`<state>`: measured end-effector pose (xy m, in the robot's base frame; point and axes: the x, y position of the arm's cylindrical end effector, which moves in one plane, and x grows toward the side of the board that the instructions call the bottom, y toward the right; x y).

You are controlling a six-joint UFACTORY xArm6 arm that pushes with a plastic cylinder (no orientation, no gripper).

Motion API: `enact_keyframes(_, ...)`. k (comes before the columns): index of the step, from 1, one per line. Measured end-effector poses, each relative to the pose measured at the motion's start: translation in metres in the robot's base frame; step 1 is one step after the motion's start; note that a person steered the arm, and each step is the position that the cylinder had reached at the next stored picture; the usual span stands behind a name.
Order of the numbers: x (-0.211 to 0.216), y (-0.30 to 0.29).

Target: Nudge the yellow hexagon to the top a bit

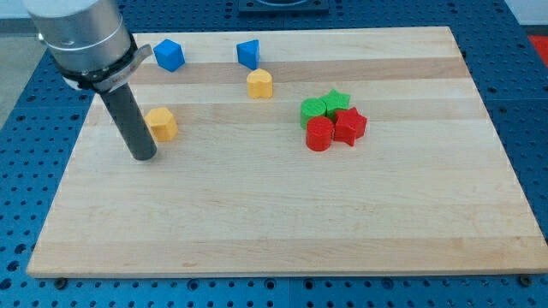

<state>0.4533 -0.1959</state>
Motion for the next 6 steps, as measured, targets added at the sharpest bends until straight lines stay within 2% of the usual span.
enact_keyframes(6,-0.015,0.010)
